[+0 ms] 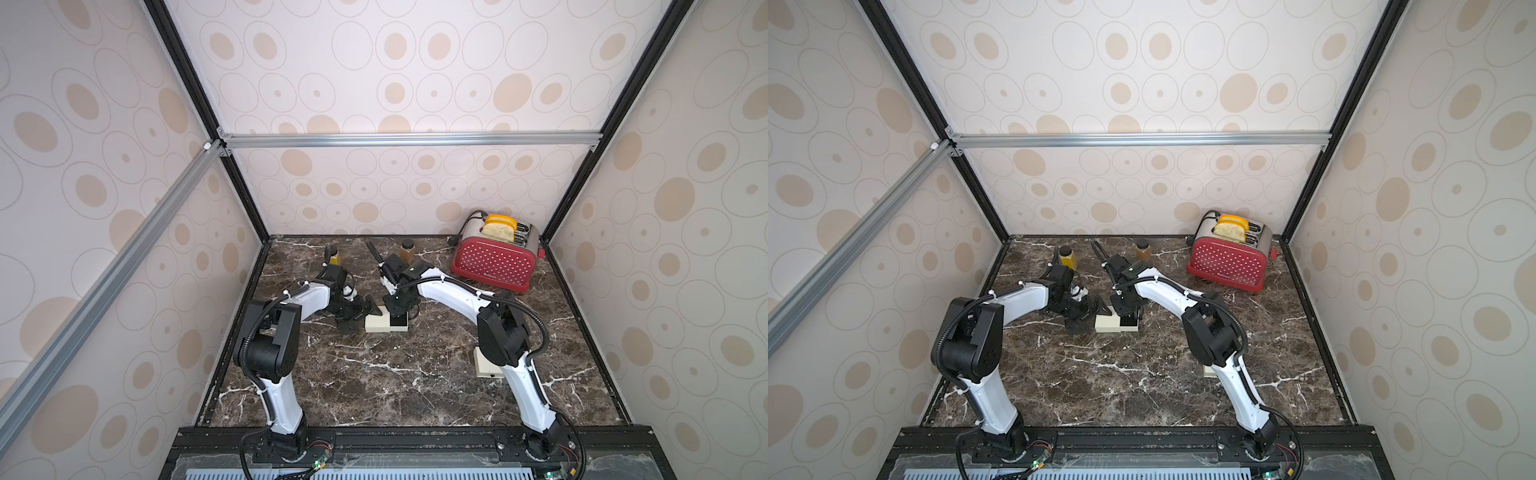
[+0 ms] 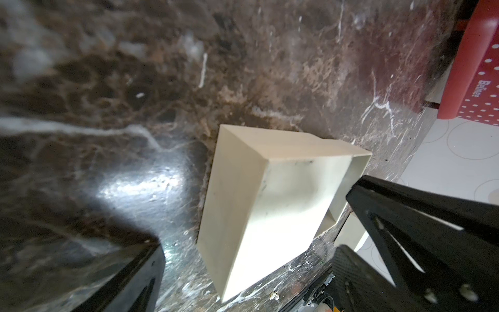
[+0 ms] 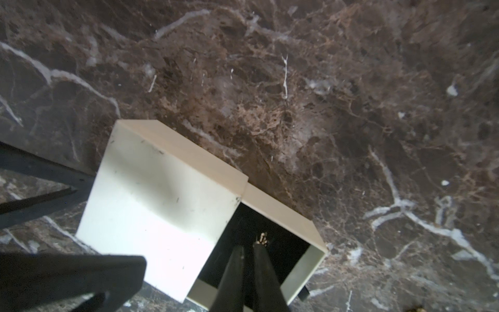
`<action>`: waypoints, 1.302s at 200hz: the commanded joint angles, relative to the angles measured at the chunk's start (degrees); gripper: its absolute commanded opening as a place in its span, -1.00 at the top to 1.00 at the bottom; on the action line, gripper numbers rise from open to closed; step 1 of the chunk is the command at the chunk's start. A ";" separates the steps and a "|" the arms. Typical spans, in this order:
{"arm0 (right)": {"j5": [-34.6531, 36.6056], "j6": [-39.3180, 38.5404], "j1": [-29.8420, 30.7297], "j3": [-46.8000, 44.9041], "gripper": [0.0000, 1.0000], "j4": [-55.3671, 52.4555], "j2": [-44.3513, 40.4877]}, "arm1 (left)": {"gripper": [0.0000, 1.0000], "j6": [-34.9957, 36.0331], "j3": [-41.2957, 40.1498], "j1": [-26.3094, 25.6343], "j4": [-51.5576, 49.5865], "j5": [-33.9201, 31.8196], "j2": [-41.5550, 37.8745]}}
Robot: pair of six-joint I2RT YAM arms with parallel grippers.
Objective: Place the earrings into the drawer-style jewelry box
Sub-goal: Insert the earring into the inner lining.
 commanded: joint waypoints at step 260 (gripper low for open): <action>-0.72 0.24 -0.54 -1.19 0.73 -0.45 2.24 | -0.98 0.95 -0.83 -1.05 -0.69 -0.16 0.00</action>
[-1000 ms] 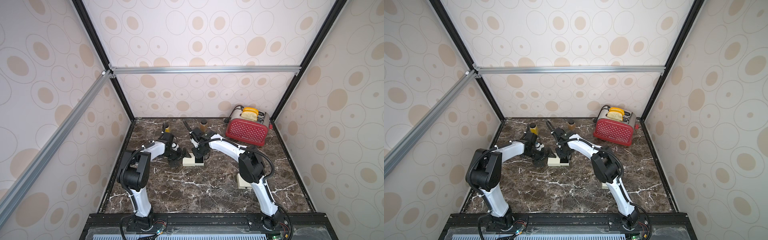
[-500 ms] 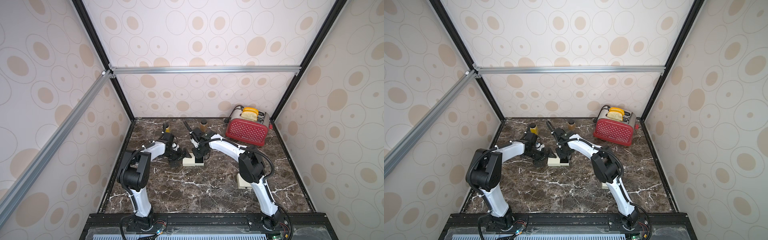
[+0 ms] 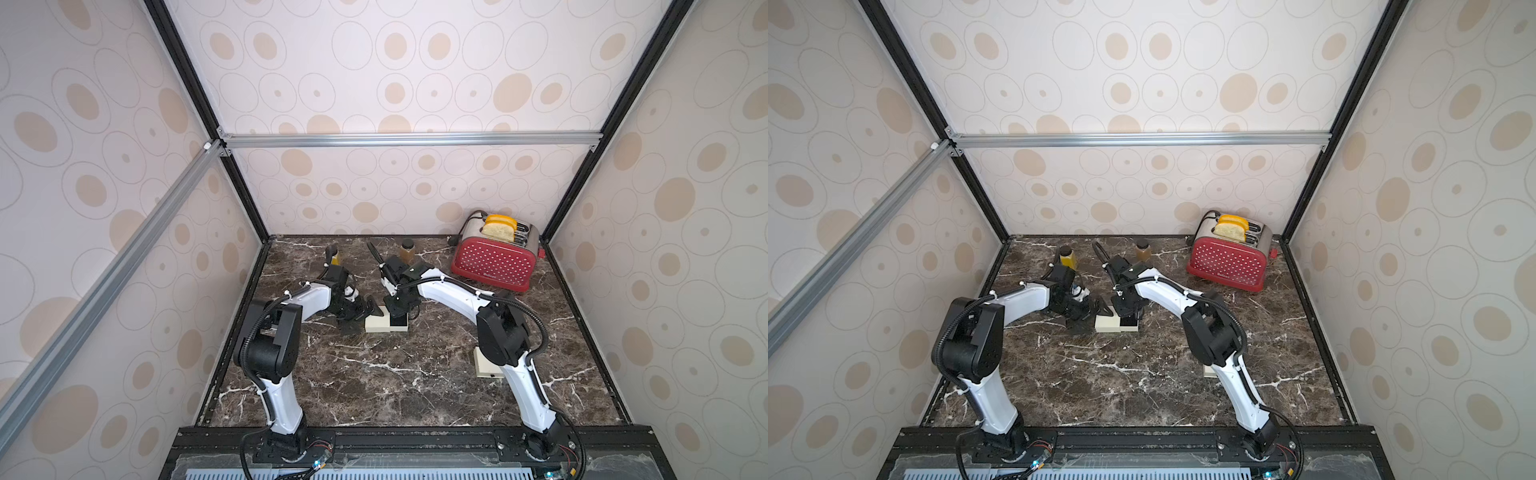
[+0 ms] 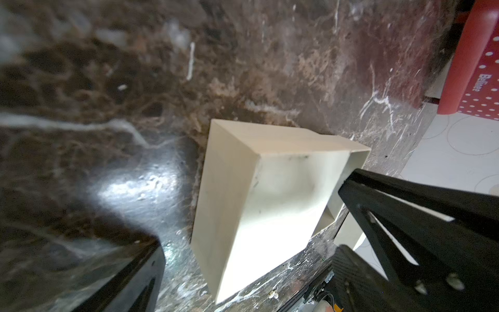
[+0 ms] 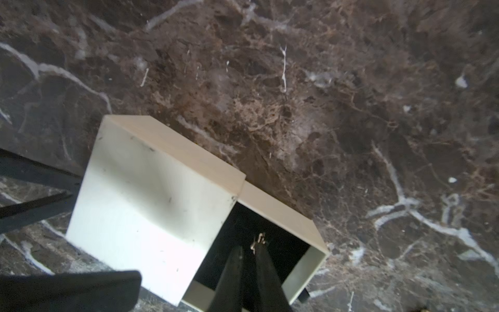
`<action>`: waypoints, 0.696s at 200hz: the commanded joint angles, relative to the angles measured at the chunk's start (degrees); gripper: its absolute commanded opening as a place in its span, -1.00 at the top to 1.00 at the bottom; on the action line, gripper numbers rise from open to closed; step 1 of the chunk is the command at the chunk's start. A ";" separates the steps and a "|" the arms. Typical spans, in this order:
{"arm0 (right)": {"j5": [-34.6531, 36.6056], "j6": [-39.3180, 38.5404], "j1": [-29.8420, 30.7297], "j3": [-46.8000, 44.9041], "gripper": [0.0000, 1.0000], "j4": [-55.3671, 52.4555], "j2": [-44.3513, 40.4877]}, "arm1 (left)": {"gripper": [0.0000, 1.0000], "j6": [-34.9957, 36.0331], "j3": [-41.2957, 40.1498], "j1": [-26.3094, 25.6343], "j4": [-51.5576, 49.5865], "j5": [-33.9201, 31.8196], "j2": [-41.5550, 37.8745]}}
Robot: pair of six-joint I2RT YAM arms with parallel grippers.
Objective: Place the earrings into the drawer-style jewelry box
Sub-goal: Insert the earring into the inner lining.
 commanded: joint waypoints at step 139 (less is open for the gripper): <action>-2.13 0.21 -0.38 -0.12 0.74 0.00 3.40 | -0.98 0.76 -0.70 -0.63 -0.95 -0.60 -0.09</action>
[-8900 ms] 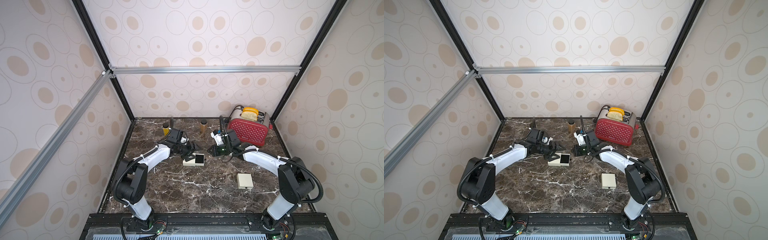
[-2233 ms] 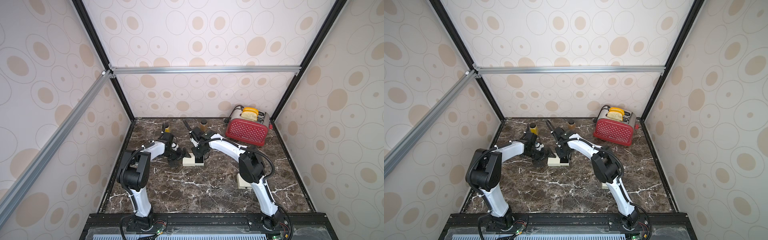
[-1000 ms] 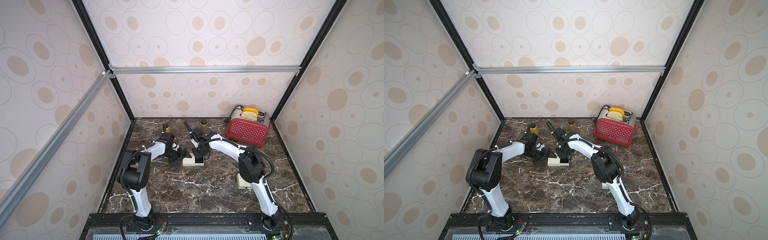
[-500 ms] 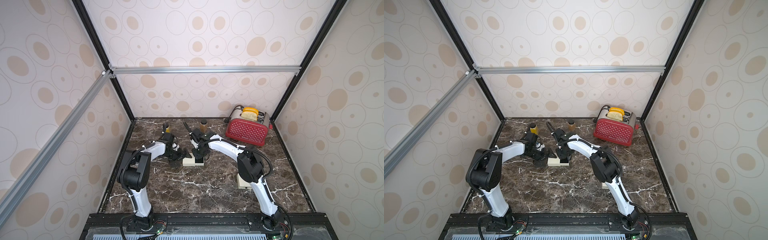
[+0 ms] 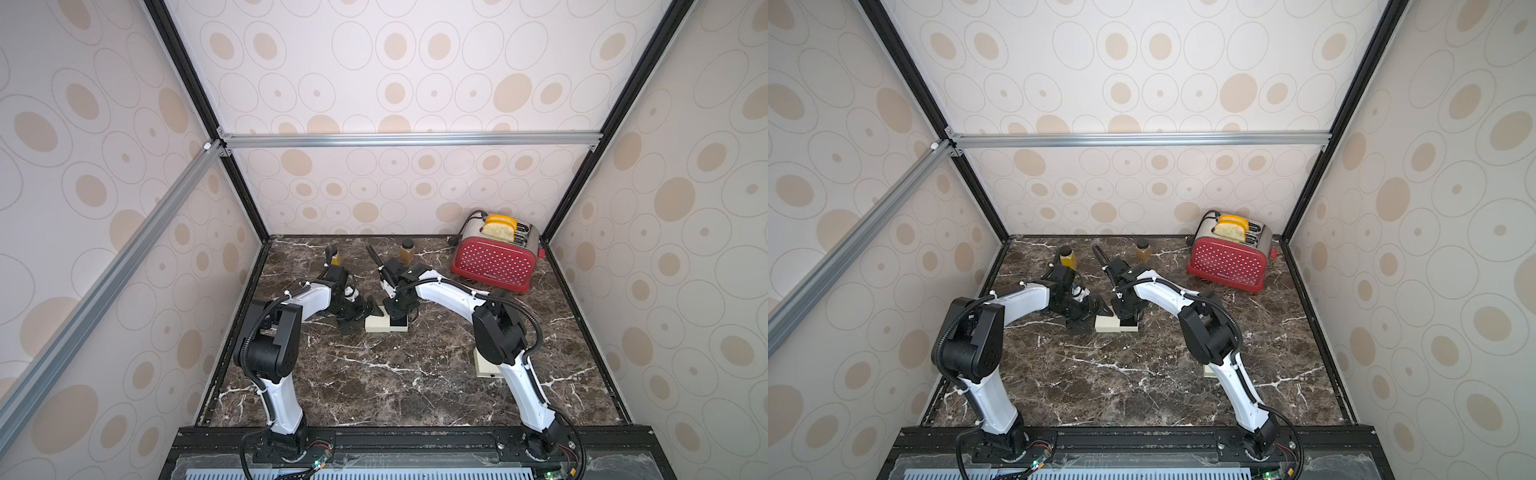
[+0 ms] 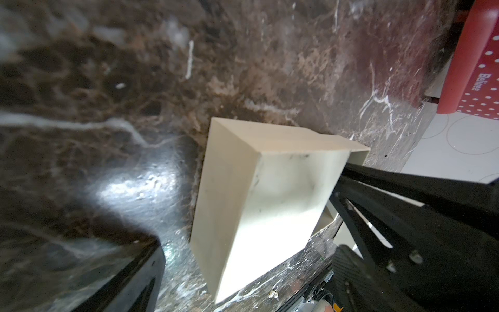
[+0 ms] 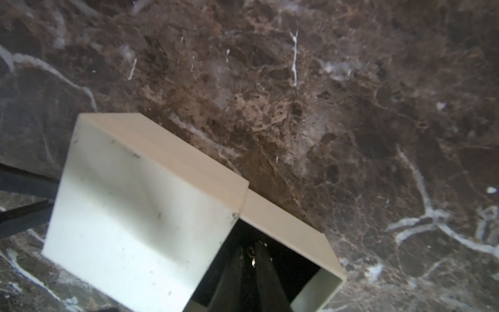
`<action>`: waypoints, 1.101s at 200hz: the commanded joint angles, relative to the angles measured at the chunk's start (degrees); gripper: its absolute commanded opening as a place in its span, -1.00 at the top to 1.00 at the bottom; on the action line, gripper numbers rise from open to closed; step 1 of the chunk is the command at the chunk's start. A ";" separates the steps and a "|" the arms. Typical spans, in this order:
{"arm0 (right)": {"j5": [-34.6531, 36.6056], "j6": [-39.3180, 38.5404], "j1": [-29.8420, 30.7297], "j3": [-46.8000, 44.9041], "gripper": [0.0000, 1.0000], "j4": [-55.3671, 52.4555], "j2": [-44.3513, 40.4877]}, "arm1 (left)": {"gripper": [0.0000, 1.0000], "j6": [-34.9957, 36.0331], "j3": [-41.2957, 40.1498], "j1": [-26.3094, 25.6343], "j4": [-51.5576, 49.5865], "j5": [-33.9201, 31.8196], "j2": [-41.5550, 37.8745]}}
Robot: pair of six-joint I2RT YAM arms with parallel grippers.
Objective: Place the earrings into the drawer-style jewelry box
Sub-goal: Insert the earring into the inner lining, then pick up the earring from the center of the board.
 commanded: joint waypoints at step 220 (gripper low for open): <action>7.25 3.77 -22.25 -58.48 -1.00 22.28 -50.70 | -0.32 8.17 38.63 -32.24 -18.74 -35.77 13.30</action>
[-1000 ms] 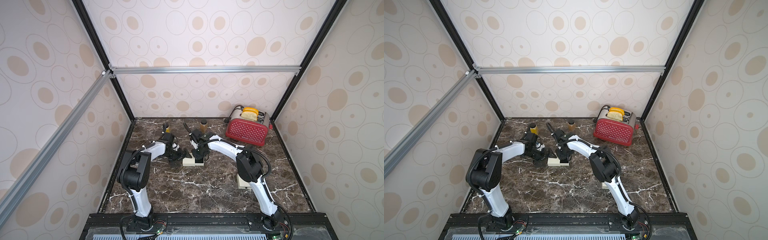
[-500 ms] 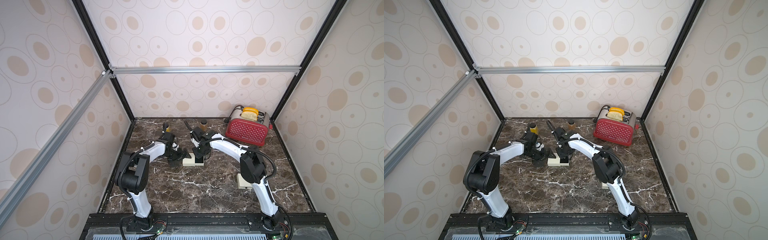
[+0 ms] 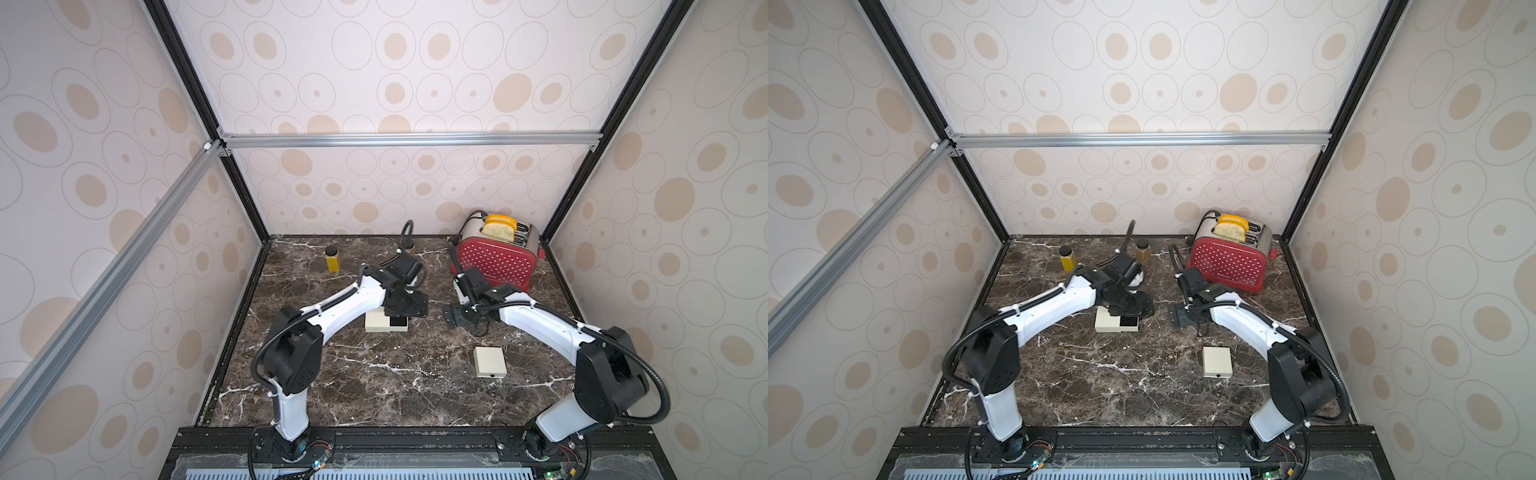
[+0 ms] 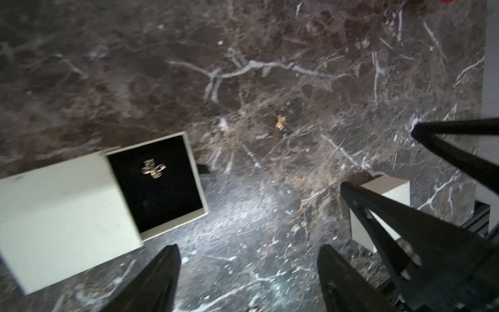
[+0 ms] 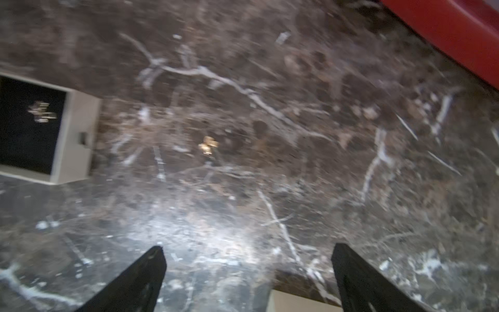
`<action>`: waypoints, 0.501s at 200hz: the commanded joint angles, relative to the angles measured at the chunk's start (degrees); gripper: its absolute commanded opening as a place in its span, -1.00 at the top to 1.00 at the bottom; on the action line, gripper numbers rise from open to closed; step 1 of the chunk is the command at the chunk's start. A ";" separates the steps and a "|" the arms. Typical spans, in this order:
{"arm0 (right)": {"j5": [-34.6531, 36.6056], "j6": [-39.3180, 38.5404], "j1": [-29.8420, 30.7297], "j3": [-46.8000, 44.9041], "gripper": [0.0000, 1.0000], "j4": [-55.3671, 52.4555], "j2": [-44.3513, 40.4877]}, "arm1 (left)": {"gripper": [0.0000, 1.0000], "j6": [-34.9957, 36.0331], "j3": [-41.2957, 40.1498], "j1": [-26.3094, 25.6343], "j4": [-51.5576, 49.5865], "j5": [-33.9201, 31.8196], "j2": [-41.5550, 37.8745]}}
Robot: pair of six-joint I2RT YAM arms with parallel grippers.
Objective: Place the earrings into the drawer-style jewelry box
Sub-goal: Pick up the earring from the center of the board.
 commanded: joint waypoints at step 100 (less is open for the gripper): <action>-11.79 2.25 -13.71 -12.14 -1.00 12.79 -7.30 | 0.36 8.19 30.76 -6.26 -6.41 -14.21 28.29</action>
